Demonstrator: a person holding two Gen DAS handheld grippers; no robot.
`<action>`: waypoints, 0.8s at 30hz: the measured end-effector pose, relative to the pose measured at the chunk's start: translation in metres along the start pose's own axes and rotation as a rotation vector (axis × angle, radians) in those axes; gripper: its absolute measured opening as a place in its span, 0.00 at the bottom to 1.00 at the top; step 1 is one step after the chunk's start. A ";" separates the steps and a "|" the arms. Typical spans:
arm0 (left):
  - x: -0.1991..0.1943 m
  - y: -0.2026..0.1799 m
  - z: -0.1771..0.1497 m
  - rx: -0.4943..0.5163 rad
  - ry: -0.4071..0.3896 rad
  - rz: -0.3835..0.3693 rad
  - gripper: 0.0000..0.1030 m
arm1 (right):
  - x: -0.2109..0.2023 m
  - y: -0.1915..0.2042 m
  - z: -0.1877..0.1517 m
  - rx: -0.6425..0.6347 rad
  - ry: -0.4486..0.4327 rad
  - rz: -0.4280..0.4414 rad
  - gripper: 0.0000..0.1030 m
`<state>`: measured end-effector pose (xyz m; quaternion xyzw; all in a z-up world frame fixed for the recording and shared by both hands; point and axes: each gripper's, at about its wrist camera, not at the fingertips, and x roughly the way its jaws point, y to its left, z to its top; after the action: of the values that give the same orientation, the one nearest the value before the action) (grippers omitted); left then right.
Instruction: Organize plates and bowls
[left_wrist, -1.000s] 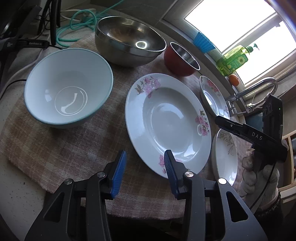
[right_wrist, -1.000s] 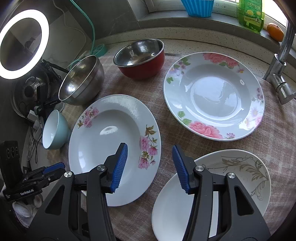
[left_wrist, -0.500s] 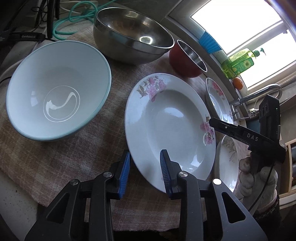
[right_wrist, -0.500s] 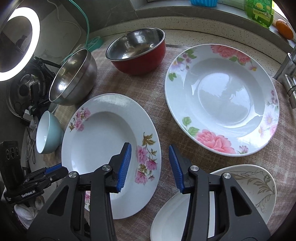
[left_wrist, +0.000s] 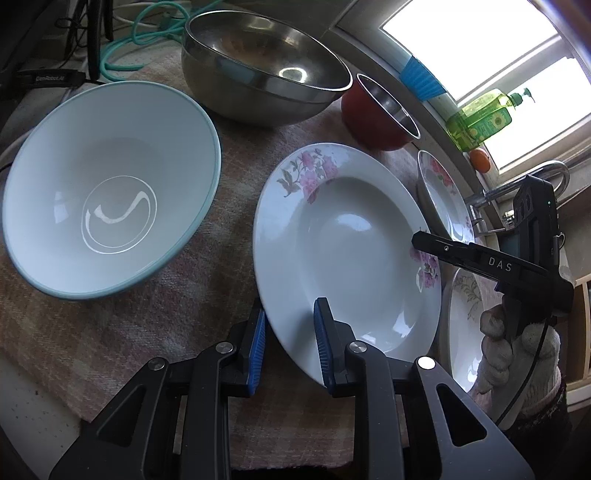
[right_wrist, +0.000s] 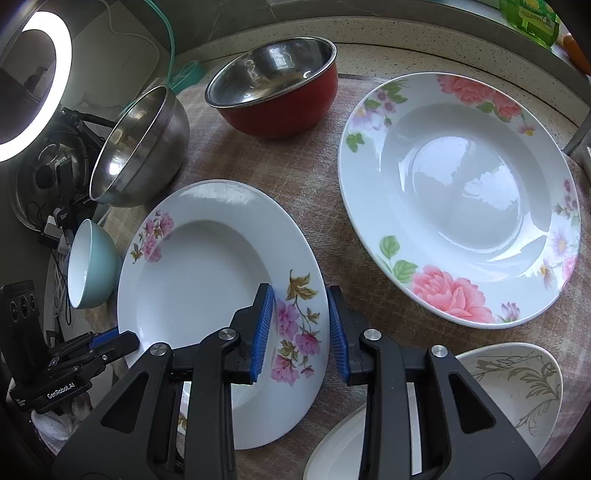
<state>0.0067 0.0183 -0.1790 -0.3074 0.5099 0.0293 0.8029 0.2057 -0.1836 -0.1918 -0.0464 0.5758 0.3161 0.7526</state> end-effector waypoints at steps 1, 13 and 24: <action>0.000 -0.001 0.000 0.008 0.000 0.005 0.23 | 0.000 0.000 0.000 -0.001 0.001 -0.001 0.30; -0.005 -0.004 -0.010 0.041 0.004 0.025 0.24 | 0.000 0.010 -0.011 -0.056 0.020 -0.029 0.30; -0.014 -0.002 -0.028 0.031 0.018 0.019 0.24 | 0.002 0.030 -0.026 -0.116 0.039 -0.055 0.30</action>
<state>-0.0223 0.0059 -0.1745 -0.2905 0.5206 0.0263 0.8024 0.1685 -0.1697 -0.1929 -0.1119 0.5696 0.3273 0.7455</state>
